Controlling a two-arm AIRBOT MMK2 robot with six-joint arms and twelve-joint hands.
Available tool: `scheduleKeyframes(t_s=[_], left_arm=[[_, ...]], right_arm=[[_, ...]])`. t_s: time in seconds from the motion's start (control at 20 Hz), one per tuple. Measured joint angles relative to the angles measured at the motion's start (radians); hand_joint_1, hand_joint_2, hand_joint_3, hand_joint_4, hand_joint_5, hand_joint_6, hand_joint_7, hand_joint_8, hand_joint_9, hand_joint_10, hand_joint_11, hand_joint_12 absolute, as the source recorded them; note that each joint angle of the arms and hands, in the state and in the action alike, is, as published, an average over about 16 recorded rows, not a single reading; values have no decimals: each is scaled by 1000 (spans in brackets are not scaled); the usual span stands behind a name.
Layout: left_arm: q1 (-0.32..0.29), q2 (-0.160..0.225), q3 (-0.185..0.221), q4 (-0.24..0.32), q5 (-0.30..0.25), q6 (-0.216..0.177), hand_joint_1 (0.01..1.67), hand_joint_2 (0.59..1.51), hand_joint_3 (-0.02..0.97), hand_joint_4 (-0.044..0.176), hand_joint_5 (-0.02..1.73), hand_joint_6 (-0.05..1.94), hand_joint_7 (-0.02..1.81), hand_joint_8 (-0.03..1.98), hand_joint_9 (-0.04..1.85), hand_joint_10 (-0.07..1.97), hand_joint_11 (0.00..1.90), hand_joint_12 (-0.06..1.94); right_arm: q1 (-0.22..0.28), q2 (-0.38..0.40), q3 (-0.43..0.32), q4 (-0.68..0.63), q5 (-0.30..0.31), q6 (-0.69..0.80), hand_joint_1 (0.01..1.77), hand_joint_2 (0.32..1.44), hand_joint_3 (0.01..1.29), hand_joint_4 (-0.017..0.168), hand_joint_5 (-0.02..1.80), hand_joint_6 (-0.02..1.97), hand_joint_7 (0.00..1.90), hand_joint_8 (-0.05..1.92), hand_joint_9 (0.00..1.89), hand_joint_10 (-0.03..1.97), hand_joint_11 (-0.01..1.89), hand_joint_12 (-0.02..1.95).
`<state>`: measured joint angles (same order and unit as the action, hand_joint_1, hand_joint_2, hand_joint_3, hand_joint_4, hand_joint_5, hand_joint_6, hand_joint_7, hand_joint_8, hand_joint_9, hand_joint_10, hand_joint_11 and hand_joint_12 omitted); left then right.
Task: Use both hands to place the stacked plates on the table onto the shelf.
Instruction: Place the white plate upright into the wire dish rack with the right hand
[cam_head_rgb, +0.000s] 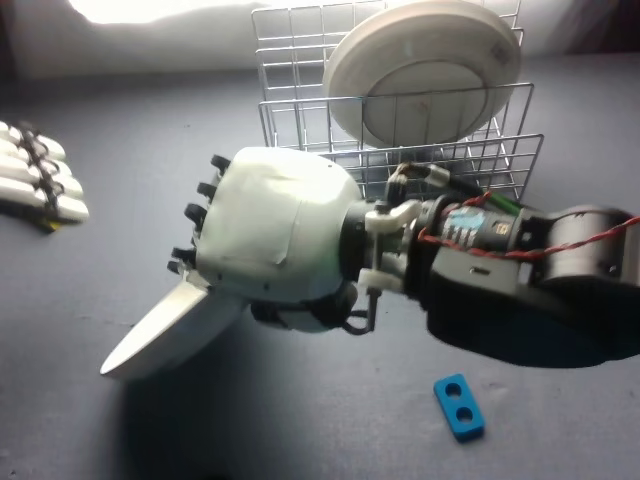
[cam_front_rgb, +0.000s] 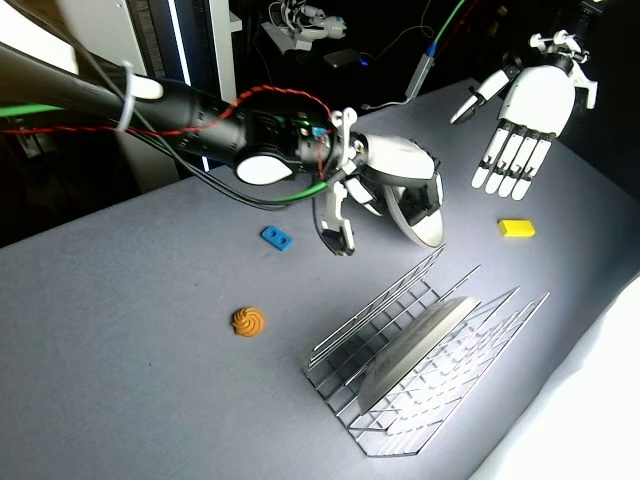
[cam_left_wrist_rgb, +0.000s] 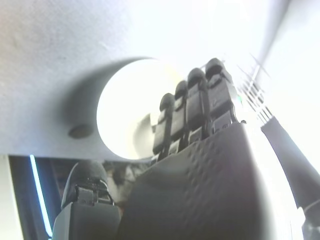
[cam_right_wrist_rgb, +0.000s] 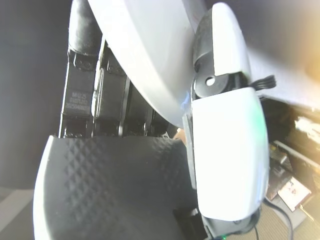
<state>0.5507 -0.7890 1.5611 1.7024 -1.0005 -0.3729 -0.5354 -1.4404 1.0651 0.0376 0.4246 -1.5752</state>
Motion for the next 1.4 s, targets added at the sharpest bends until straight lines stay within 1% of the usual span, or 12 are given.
scheduleKeyframes(t_s=[0.25,0.45,0.55,0.8,0.9,1.05,1.2,1.4], left_arm=[[-79,29,-6,52,-25,-53,13,1149,12,3,103,18,88,14,78,16,32,31],[-132,46,-11,89,-39,-83,13,1150,12,4,102,17,86,13,77,17,28,34],[-146,50,-13,101,-43,-93,12,1150,12,3,100,17,83,13,75,16,26,36],[-155,52,-13,112,-47,-104,12,1150,12,4,97,17,80,14,78,17,27,42],[-157,51,-12,114,-47,-106,12,1149,11,5,97,17,81,14,81,17,29,44],[-160,50,-9,116,-49,-109,11,1148,11,5,96,17,83,14,82,17,33,50],[-163,48,-5,116,-55,-114,11,1147,11,5,96,17,84,13,84,17,37,55],[-169,46,-3,126,-61,-120,12,1145,11,5,97,17,91,14,89,17,40,61]], right_arm=[[35,120,-135,40,16,-32,1176,996,11,-4,960,711,1103,981,1148,876,901,1324],[85,213,-222,109,12,-49,1180,996,11,-3,978,750,1110,973,1150,852,896,1311],[117,258,-257,152,5,-49,1182,996,11,-3,977,768,1111,973,1148,848,897,1314],[205,361,-323,257,-25,-6,1184,996,11,-3,975,773,1110,978,1146,837,905,1305],[237,397,-335,266,-43,50,1185,996,11,-3,971,787,1107,981,1143,835,904,1302],[282,442,-343,244,-67,174,1186,996,10,-3,967,798,1105,989,1141,835,910,1298],[321,473,-341,188,-100,332,1187,996,10,-3,967,797,1103,997,1143,834,914,1298],[353,497,-324,86,-163,561,1190,996,11,-5,975,776,1097,1003,1136,856,909,1304]])
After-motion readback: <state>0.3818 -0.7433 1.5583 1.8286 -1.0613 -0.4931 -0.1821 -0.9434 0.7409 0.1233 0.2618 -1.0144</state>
